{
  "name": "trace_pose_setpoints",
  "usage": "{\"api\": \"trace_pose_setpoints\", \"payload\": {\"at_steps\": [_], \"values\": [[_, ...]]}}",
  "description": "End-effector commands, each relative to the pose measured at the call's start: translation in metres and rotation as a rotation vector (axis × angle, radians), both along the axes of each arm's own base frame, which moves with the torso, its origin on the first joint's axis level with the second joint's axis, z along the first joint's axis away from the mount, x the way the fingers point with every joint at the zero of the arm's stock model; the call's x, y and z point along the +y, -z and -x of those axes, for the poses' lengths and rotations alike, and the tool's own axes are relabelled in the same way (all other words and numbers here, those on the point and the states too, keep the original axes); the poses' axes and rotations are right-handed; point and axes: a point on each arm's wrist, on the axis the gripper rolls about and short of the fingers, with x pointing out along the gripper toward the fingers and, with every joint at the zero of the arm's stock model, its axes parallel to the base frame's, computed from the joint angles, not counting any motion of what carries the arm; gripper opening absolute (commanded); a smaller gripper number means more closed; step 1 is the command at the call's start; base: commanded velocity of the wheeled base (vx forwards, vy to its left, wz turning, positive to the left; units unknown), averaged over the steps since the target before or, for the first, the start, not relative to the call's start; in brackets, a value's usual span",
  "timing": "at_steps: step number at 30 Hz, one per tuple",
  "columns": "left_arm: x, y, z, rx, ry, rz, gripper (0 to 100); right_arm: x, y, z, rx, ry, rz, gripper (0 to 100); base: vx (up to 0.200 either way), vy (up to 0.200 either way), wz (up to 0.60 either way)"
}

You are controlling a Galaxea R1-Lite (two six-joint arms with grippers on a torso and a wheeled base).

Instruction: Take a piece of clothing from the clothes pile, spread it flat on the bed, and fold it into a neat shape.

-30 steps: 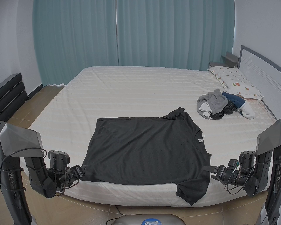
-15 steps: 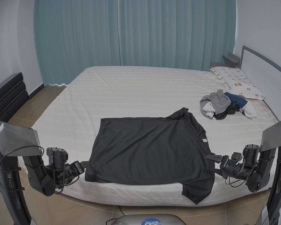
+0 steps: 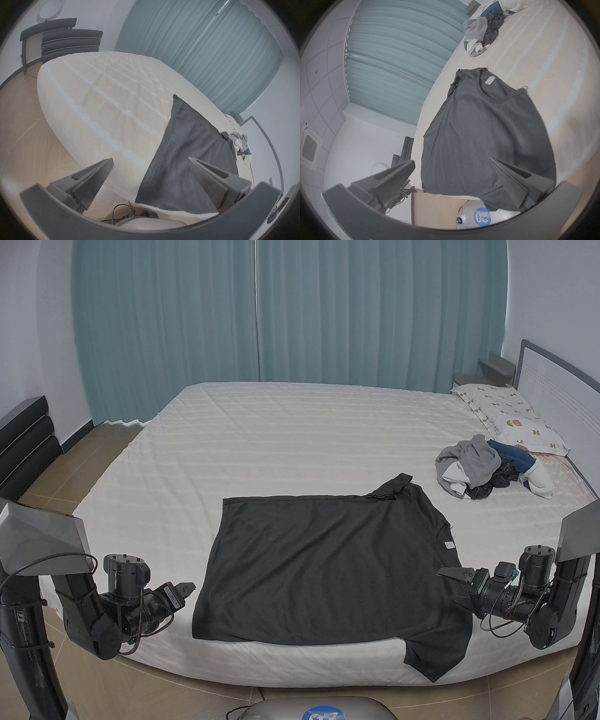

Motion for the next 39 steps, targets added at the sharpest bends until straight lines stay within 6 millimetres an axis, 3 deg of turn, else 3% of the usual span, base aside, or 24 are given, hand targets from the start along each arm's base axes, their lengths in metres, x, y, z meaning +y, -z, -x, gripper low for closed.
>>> {"api": "trace_pose_setpoints", "payload": {"at_steps": [1,15,24,30,39], "values": [[-0.004,-0.001,0.0,-0.004,0.004,0.012,100,0.001,-0.001,-0.001,-0.012,-0.003,0.0,100,0.2,0.0,0.0],[-0.011,-0.001,0.002,0.003,0.007,0.042,100,0.002,0.0,-0.001,-0.008,-0.006,0.002,100,0.029,0.0,0.0],[-0.016,0.0,0.002,0.003,0.013,0.055,100,0.003,0.001,-0.001,-0.007,-0.011,0.004,100,0.0,-0.2,0.0],[-0.015,0.0,0.0,0.0,0.003,0.06,100,0.003,0.002,0.0,-0.004,-0.012,0.007,100,0.0,0.0,0.0],[-0.005,-0.002,-0.006,-0.017,-0.04,0.078,100,0.02,0.004,0.001,0.001,-0.044,0.025,100,0.067,0.0,0.0]]}}
